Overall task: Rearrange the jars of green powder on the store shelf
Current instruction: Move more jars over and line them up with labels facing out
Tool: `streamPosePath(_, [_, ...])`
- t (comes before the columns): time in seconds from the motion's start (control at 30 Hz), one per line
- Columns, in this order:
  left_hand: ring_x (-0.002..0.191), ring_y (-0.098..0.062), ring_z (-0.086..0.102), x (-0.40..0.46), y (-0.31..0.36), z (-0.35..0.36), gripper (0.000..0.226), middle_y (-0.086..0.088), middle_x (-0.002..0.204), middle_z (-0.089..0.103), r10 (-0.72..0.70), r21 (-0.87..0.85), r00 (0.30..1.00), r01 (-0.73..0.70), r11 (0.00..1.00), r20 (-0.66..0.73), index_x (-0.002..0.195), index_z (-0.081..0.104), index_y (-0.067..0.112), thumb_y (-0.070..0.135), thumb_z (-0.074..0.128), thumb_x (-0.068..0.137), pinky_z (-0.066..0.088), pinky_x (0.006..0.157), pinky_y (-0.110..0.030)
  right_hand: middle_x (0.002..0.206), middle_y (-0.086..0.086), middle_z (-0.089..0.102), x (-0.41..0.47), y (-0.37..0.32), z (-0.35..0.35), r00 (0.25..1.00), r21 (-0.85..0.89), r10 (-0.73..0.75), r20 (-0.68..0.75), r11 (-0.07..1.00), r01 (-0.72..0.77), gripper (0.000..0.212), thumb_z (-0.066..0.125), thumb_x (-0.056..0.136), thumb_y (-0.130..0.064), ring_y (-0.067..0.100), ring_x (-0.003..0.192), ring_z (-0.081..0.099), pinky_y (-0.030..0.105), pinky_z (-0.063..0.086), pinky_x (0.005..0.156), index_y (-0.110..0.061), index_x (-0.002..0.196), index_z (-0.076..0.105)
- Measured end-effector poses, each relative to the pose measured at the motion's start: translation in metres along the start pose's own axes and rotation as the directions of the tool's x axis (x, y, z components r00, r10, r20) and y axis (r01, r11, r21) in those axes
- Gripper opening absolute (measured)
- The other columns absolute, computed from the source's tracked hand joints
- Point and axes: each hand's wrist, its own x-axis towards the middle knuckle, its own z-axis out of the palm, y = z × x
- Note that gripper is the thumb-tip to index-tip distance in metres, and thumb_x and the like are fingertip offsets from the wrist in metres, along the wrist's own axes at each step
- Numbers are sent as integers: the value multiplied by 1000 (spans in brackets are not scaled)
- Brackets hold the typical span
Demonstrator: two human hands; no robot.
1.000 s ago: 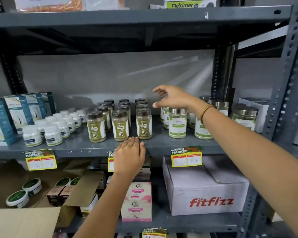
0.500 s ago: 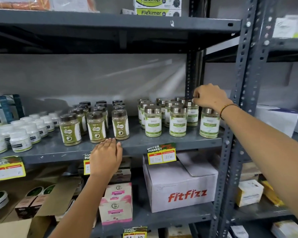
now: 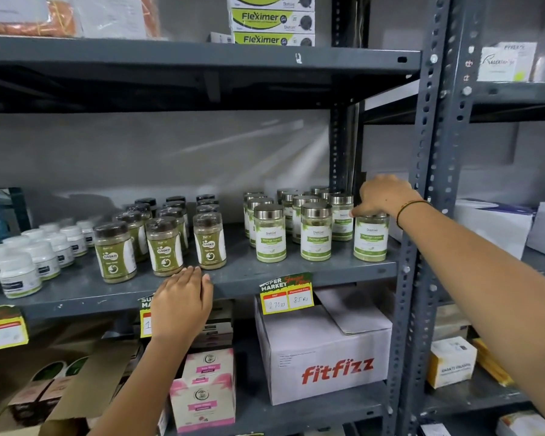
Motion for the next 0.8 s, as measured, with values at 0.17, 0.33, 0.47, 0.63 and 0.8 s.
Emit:
streamPosePath(0.17, [102,-30,67,-1,1,-1,46,-15,106,72,2,10,1000,-2,1000,-10,105,72,4,34,40,93,49,90,-42,105,8,61,7,0,6,999,87,-51,-18,995,53,54,62,80,-65,29,98,58,43,53,89,-17,103,66])
streamPosePath(0.33, [102,-29,67,0,1,-1,45,-14,107,72,-7,14,1000,7,1000,-3,106,72,4,34,40,93,49,90,-42,117,10,65,14,3,10,995,191,-102,-24,976,104,55,65,79,-63,30,104,62,40,52,89,-18,111,68])
streamPosePath(0.47, [103,-29,66,0,1,-1,46,-14,108,71,-11,15,1000,11,1000,4,106,72,5,34,39,93,48,91,-42,120,8,66,19,5,11,994,234,-105,-19,966,106,57,70,76,-63,29,108,62,42,52,94,-22,116,66])
streamPosePath(0.63, [102,-30,67,-1,1,-2,45,-15,107,72,-6,17,1000,6,1000,0,105,72,4,34,40,93,49,90,-43,130,7,63,22,4,16,995,242,-102,10,965,97,75,61,74,-72,31,115,60,46,50,97,-25,132,57])
streamPosePath(0.8, [101,-29,67,-1,2,-3,46,-14,107,72,0,24,1000,-1,1000,7,105,72,4,34,39,93,49,90,-42,127,11,66,18,-13,15,947,373,-212,-242,880,293,81,31,86,-78,29,113,62,50,47,100,-18,133,58])
